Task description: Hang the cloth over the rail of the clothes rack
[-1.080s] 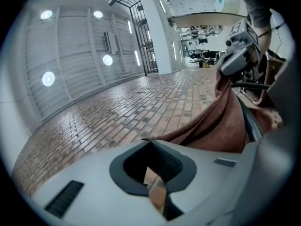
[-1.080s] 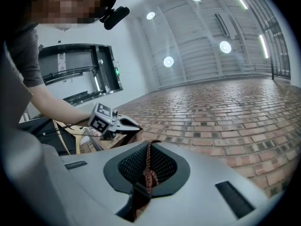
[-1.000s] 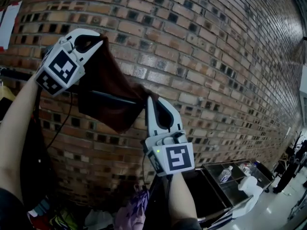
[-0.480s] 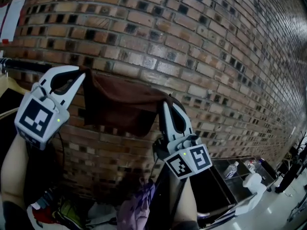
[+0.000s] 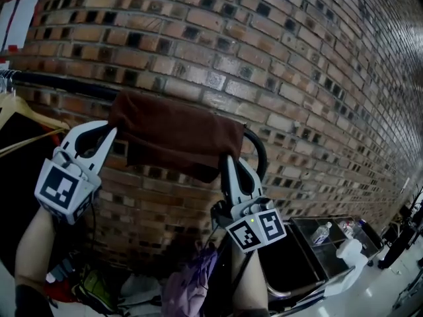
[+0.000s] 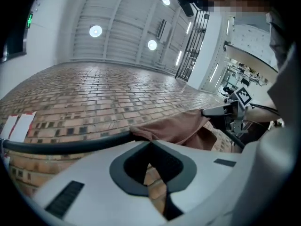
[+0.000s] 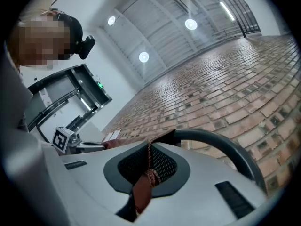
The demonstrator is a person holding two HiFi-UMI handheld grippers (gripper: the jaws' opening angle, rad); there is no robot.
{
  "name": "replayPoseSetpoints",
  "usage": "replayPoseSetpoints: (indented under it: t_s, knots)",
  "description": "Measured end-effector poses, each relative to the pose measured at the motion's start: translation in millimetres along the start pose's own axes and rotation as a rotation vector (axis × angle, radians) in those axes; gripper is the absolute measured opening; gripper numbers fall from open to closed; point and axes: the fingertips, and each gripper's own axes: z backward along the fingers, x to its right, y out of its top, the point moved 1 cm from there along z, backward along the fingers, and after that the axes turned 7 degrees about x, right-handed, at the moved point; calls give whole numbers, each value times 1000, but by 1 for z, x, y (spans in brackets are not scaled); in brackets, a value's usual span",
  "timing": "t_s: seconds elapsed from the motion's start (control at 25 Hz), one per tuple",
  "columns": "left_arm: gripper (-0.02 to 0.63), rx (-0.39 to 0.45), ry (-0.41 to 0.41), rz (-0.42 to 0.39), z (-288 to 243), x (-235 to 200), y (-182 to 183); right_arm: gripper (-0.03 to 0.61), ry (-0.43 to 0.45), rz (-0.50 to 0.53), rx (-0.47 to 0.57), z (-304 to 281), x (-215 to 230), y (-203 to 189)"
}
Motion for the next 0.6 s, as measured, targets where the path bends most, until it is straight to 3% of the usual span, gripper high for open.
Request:
replayPoseSetpoints:
  t_s: [0.28,0.6]
  knots:
    - [35,16,-10,87,19,9,-31,18,3,43,-34,11,-7,-25]
    - [37,24,-15,115,30,21,-54,20,-8,3,-21,24,-6,-40]
